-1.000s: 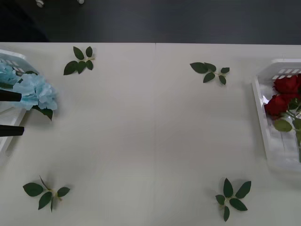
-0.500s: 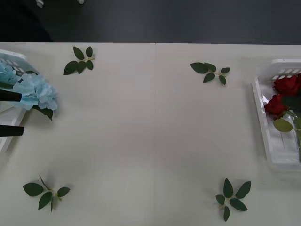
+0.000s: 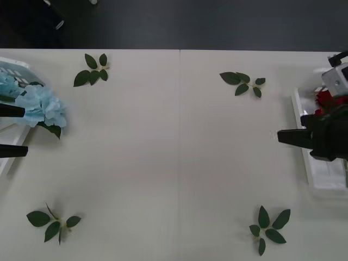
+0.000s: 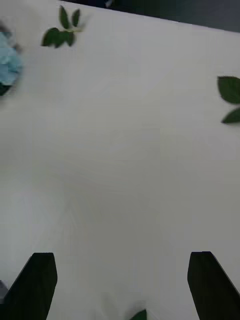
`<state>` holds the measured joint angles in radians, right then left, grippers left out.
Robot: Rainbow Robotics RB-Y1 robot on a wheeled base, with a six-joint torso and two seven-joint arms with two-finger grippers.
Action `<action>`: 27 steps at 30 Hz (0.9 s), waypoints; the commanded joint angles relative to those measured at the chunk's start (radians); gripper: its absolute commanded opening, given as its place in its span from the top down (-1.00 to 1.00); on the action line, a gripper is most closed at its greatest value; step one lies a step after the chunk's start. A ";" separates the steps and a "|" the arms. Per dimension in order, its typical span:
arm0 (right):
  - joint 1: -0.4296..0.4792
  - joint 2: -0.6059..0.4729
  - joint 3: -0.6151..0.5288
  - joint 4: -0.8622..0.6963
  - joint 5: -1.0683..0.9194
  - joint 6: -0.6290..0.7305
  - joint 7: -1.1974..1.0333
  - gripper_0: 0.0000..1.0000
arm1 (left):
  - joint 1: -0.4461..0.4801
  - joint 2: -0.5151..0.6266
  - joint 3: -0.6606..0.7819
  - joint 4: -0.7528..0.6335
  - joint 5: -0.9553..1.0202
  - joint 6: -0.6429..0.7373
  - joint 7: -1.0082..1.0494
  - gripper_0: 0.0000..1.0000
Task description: Put the red flowers into the right box and the blue flowers into the left box
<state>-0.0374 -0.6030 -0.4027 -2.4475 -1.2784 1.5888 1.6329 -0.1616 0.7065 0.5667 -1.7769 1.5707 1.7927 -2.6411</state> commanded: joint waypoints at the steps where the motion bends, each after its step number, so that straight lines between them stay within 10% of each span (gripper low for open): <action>1: -0.053 0.132 -0.082 -0.001 -0.148 0.086 0.139 -0.55 | -0.001 0.027 0.009 -0.018 -0.005 0.005 -0.064 -1.00; 9: 0.013 0.212 -0.110 0.194 -0.410 0.074 0.461 -0.55 | -0.001 0.027 0.009 -0.018 -0.005 0.005 -0.064 -1.00; 17: 0.192 0.101 0.093 0.420 -0.483 -0.173 1.001 -0.54 | -0.001 0.027 0.009 -0.018 -0.005 0.005 -0.064 -1.00; 27: 0.235 0.065 0.134 0.427 -0.512 -0.262 1.071 -0.54 | -0.001 0.027 0.009 -0.018 -0.005 0.005 -0.064 -1.00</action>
<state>0.2102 -0.5267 -0.2523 -1.9963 -1.7672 1.3397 2.6783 -0.1616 0.7065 0.5667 -1.7771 1.5703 1.7927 -2.6411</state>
